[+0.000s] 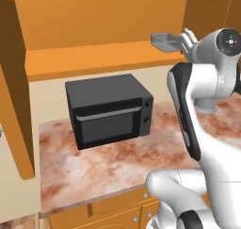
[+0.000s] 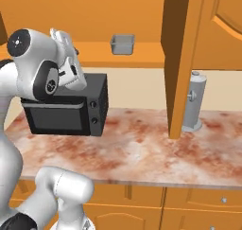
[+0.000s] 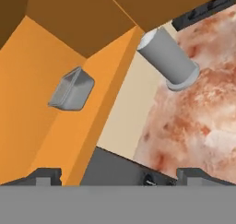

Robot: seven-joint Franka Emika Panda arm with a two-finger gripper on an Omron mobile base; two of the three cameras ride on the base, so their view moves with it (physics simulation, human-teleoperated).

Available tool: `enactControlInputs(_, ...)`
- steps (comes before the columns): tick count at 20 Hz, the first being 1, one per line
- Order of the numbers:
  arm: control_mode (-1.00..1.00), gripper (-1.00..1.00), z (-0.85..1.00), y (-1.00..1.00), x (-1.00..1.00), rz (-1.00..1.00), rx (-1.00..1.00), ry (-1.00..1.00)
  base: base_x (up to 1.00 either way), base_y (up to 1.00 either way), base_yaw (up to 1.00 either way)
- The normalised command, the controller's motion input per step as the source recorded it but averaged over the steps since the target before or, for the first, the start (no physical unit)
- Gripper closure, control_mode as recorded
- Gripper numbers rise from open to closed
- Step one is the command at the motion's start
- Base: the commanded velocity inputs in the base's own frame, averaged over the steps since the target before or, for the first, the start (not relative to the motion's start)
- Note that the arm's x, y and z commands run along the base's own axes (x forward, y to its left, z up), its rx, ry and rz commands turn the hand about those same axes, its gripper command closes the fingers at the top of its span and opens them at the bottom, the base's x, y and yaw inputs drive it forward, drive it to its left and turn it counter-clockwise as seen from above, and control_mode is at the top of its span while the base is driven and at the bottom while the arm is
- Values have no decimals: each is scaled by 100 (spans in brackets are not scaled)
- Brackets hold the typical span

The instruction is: Retrieve the tupperware and aluminum foil from the cabinet and place them on the dining counter near the plate with lemon and onion to prepare for storing leftovers.

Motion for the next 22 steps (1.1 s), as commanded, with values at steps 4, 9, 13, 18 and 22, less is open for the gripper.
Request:
enactControlInputs(4, -100, -100, 9, -24, 66, -7, -32, 3, 0, 0, 0)
enactControlInputs(9, -100, -100, 0, -43, 47, -8, -19, 10, 0, 0, 0)
enactControlInputs(13, -100, -100, 28, -16, 35, -2, -13, 1, 0, 0, 0)
enactControlInputs(18, -100, -100, 12, -12, 41, 0, -2, 2, 0, 0, 0)
enactControlInputs(22, -100, -100, 0, -19, 54, 0, 0, 11, 0, 0, 0)
